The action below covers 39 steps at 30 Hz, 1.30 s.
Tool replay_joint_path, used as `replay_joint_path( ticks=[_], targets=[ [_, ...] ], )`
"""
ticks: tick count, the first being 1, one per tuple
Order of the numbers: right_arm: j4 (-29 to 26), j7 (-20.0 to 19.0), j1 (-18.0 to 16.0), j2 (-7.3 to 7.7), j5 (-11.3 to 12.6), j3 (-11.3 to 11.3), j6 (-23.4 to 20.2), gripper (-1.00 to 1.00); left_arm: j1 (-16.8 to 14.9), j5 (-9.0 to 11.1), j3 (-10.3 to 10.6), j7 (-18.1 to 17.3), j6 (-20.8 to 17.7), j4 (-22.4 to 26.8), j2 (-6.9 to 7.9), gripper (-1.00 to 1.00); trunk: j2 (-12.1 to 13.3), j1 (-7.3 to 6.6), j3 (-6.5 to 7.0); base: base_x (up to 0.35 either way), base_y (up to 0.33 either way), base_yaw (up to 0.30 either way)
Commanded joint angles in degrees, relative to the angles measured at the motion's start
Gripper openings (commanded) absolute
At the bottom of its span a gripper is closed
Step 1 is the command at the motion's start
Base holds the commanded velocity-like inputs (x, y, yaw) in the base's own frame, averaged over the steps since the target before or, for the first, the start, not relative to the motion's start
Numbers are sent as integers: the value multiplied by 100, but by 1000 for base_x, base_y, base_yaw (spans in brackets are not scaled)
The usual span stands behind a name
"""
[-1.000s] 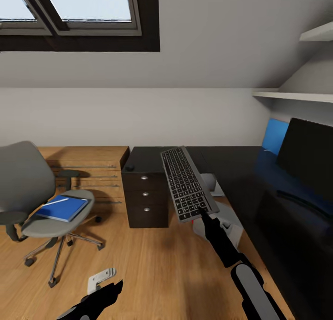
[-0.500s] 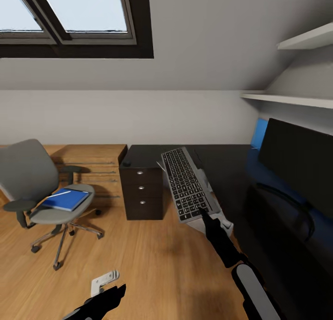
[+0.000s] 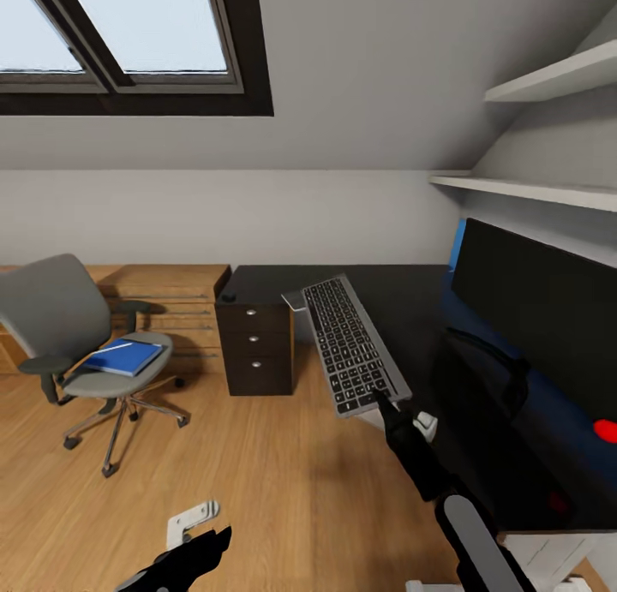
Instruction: In the bedroom, organize the workspace by keeping the computer under the desk, ensuring the monitor is on the desk, placing the keyboard on the desk next to the monitor, placing the mouse on the desk next to the keyboard, moving the folder from the swivel chair onto the desk next to the mouse, stacking the notebook on top of the folder with the pen on top of the notebook, and positioning the swivel chair next to the desk.
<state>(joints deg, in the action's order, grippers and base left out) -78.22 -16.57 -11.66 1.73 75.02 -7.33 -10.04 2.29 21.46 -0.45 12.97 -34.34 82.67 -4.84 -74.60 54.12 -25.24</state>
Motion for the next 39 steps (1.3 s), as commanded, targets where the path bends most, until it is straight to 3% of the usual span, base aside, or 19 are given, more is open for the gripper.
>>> replay_joint_path(
  ticks=[1,6,13,25,39],
  targets=[
    [9,-2,-4,6,92,4,-32,-100,0,63,-6,39,-20,-2,-1,100,-4,-1,-5,-74,-43,0],
    [70,217,-2,19,342,342,-48,-100,0,53,-7,26,-19,-113,0,100,-4,-1,-5,-21,-12,0],
    [321,254,-2,29,585,525,-51,-100,0,51,-8,22,-10,-135,0,100,-4,-1,-5,-2,-35,0],
    [351,290,-3,30,615,847,-59,-100,0,50,-6,26,188,-146,0,100,-4,-1,-5,0,-275,0],
    [489,616,-10,30,619,876,-60,-100,0,44,-8,30,208,-146,0,100,-4,-1,-5,0,-245,0]
  ],
)
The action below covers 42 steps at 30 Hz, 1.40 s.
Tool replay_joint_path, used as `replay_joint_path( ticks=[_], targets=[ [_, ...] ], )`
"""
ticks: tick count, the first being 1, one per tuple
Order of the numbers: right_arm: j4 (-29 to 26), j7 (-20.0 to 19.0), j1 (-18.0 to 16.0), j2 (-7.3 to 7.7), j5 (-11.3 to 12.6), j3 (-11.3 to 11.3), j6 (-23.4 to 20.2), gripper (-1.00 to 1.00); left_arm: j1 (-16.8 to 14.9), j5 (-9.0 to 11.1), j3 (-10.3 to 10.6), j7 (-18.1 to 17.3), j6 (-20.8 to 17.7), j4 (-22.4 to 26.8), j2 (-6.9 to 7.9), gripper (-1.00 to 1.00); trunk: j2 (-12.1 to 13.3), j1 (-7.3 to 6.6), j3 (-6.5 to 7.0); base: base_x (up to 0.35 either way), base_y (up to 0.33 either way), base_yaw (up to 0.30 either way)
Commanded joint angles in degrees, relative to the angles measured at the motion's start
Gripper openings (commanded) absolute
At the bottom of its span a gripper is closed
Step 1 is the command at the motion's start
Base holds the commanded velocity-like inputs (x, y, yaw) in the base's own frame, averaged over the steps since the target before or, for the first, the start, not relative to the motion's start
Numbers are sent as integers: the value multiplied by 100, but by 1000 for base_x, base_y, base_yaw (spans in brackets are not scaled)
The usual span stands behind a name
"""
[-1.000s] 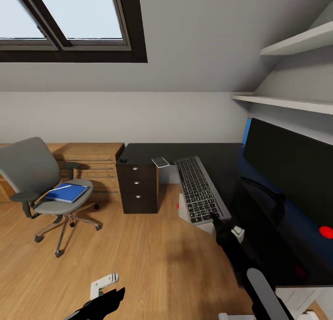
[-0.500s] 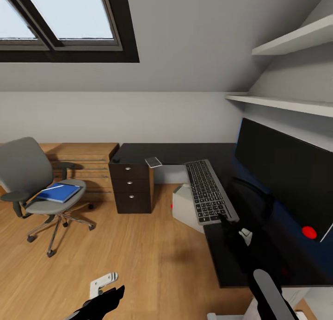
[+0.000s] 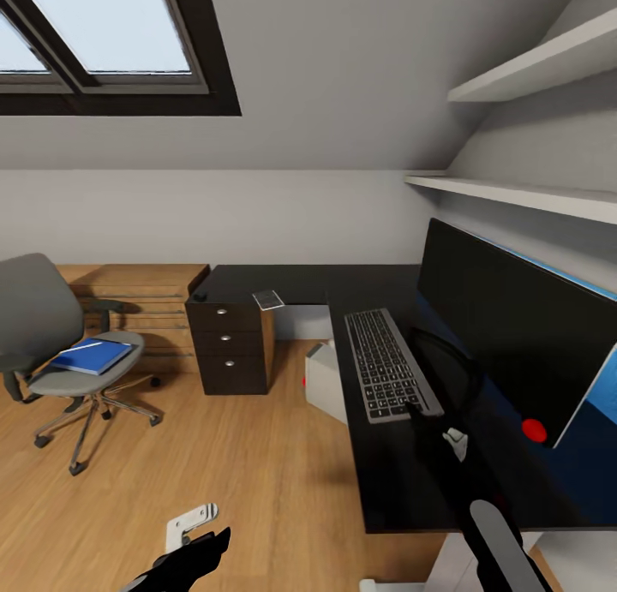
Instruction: In the bedroom, organize the workspace by keeping the computer under the desk, ensuring the monitor is on the desk, placing the keyboard on the desk next to the monitor, placing the mouse on the desk next to the keyboard, moving the folder from the swivel chair onto the desk next to the mouse, stacking the notebook on top of the folder with the pen on top of the notebook, and positioning the swivel chair next to the desk.
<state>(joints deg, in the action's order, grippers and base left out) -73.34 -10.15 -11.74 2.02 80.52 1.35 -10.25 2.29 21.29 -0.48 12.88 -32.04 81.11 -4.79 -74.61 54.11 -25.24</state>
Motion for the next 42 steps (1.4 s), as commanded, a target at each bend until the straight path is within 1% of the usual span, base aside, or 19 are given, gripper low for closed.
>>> replay_joint_path(
  ticks=[1,4,7,11,14,18,22,30,34,37,40,42],
  targets=[
    [11,-13,-3,0,69,9,-38,-100,0,62,-7,39,-22,10,-4,100,-3,0,-5,0,-39,0],
    [24,38,-4,0,69,12,-37,-100,0,66,-11,39,-22,10,-2,100,-3,0,-5,0,-19,0],
    [29,225,-4,0,73,14,-33,-100,0,68,-13,38,-22,12,16,100,-3,0,-5,0,-5,0],
    [30,315,-4,-7,77,19,-30,-100,0,68,-15,39,-22,16,21,100,-3,0,-5,0,-1,0],
    [30,453,-8,-8,166,34,-30,-100,0,68,-32,39,-22,24,22,100,-3,0,-5,0,0,0],
    [30,635,-12,-9,324,40,-22,-100,0,68,-121,33,-22,28,21,100,-3,0,-5,0,0,0],
    [30,678,-13,-9,380,40,-15,-100,0,68,-140,31,-22,30,20,100,-3,0,-5,0,0,0],
    [36,695,-13,-17,402,44,-8,-100,0,68,-150,30,-22,33,22,100,-3,0,-5,0,0,0],
    [48,706,-13,-23,403,152,-11,-100,0,71,-166,36,-19,31,22,100,-3,0,-5,0,0,0],
    [67,731,-13,-25,425,185,-12,-100,0,75,-241,28,-14,29,21,100,-3,0,-5,28,-9,0],
    [72,739,-13,-22,626,194,-13,-100,0,76,-309,14,-13,28,21,100,-3,0,-5,175,-104,0],
    [82,741,-13,-18,848,197,-18,-100,0,82,-378,8,-13,28,22,100,-3,0,-5,162,-106,0]
  ],
)
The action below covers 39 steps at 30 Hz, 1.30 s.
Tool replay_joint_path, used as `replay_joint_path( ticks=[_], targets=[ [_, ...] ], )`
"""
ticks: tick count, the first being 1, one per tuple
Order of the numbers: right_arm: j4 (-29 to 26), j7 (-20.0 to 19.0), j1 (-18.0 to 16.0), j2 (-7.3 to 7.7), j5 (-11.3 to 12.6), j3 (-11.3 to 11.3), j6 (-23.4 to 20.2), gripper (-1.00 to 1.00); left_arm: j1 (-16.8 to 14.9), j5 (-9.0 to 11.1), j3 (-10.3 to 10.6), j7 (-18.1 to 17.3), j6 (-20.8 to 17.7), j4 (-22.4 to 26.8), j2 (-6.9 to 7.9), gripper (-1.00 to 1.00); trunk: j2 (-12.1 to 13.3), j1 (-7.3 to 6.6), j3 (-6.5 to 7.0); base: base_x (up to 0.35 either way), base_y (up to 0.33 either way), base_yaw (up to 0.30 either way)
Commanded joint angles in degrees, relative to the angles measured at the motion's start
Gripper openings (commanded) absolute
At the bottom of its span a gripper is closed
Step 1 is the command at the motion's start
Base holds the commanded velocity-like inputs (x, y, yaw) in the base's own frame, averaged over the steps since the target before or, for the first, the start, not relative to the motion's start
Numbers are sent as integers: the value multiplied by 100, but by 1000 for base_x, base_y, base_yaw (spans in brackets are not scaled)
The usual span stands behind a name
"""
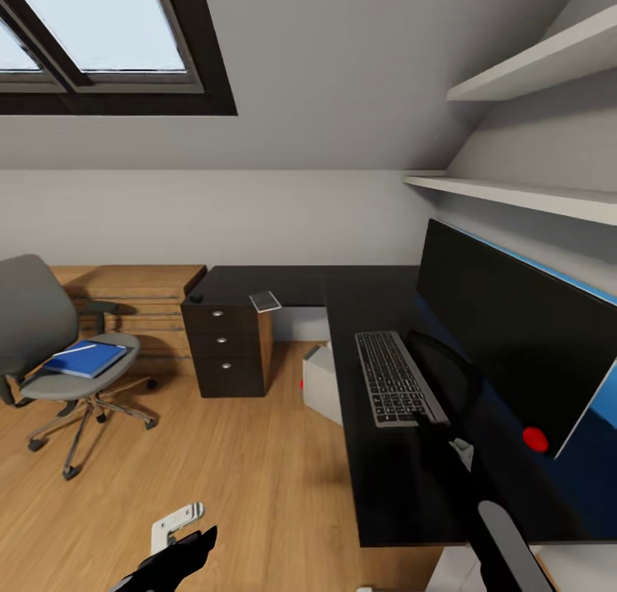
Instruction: In the bedroom, organize the workspace by keeping the computer under the desk, ensuring the monitor is on the desk, placing the keyboard on the desk next to the monitor, placing the mouse on the desk next to the keyboard, moving the folder from the swivel chair onto the desk next to the mouse, stacking the notebook on top of the folder with the pen on top of the notebook, and positioning the swivel chair next to the desk.
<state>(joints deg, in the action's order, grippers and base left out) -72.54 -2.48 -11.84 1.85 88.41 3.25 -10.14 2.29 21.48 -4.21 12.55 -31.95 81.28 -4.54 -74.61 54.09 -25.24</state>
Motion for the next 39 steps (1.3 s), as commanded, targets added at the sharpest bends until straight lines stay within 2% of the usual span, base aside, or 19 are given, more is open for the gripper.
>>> replay_joint_path(
  ticks=[1,7,17,37,38,39],
  targets=[
    [21,-25,-2,3,133,8,-30,-100,-1,64,-37,40,-22,11,-5,100,-3,2,-5,84,-56,0],
    [69,-24,-2,1,253,3,-39,-100,-1,66,-101,38,-28,11,-7,100,-3,2,-5,24,-16,0],
    [82,-16,-2,7,268,2,-40,-100,-1,61,-103,31,-27,11,-11,100,-3,2,-5,178,-1,0],
    [73,-9,-2,13,267,0,-32,-100,-1,49,-92,46,-31,11,-12,100,-3,2,-5,48,0,0],
    [73,13,-2,13,264,0,-32,100,-1,49,-94,46,-31,9,-12,100,-3,2,-5,0,0,0],
    [71,101,-2,14,258,0,-29,100,-1,49,-94,46,-31,10,-12,100,-3,2,-5,0,0,0]
  ],
)
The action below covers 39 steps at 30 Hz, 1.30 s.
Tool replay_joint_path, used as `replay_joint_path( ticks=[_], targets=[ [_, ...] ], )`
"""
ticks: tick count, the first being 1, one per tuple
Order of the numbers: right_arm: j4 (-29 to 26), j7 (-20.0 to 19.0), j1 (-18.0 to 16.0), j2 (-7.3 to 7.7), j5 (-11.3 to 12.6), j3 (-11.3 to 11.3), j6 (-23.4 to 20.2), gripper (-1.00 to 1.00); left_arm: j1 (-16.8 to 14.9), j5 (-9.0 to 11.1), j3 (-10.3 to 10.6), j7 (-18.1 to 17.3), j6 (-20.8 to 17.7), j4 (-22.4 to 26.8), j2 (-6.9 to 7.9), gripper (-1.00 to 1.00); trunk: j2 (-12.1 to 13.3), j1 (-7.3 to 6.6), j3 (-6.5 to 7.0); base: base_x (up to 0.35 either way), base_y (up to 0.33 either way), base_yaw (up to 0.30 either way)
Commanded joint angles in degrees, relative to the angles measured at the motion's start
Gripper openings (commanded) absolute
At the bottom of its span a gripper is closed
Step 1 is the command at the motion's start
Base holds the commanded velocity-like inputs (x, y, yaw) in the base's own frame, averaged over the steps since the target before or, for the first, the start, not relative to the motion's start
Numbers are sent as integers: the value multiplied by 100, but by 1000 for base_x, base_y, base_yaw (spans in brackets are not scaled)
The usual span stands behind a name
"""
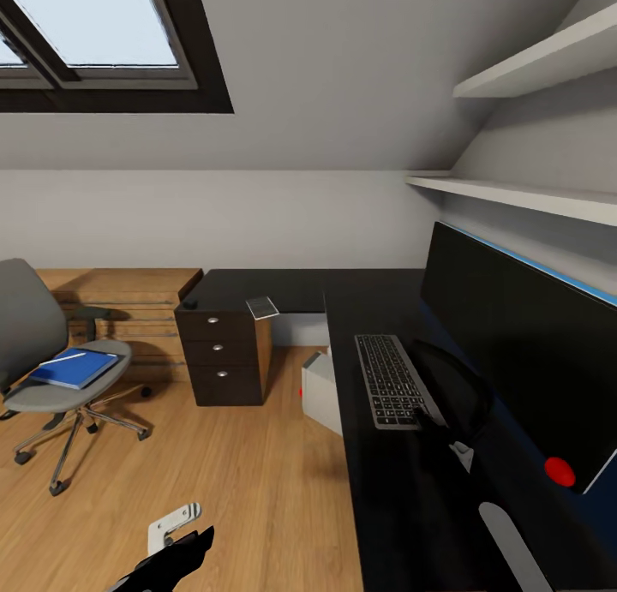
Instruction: In the bedroom, organize the workspace by keeping the computer under the desk, ensuring the monitor is on the desk, placing the keyboard on the desk next to the monitor, placing the mouse on the desk next to the keyboard, moving the folder from the swivel chair onto the desk next to the mouse, stacking the notebook on top of the folder with the pen on top of the notebook, and positioning the swivel chair next to the desk.
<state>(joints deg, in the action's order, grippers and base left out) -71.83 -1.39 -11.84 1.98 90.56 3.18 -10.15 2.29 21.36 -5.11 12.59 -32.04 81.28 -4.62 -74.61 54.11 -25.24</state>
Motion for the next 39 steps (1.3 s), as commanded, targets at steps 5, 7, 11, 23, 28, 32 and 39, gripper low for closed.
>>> replay_joint_path(
  ticks=[5,7,11,23,28,32,39],
  targets=[
    [-11,272,-2,-3,34,14,-23,100,-1,61,-3,41,-22,11,-3,100,-3,0,-5,0,0,0],
    [-13,292,-2,-4,38,13,-27,100,-1,61,-1,41,-22,8,-3,100,-3,0,-5,0,0,0],
    [-15,304,-2,-5,45,14,-34,100,-1,69,7,41,-22,-4,-3,100,-3,0,-5,0,0,0],
    [-15,306,-2,0,49,16,-39,100,-1,64,10,41,-13,-6,-3,100,-3,0,-5,0,-116,0],
    [-7,306,-2,0,51,16,-39,100,-1,61,11,38,-13,-6,-3,100,-3,0,-5,-13,-12,0],
    [-6,308,-2,-4,62,16,-39,100,-1,68,6,27,-14,-6,-3,100,-3,0,-5,-219,-2,0],
    [2,328,-2,-5,74,16,-46,100,-1,70,-4,24,-13,12,-3,100,-3,0,-5,-321,0,0]
  ],
)
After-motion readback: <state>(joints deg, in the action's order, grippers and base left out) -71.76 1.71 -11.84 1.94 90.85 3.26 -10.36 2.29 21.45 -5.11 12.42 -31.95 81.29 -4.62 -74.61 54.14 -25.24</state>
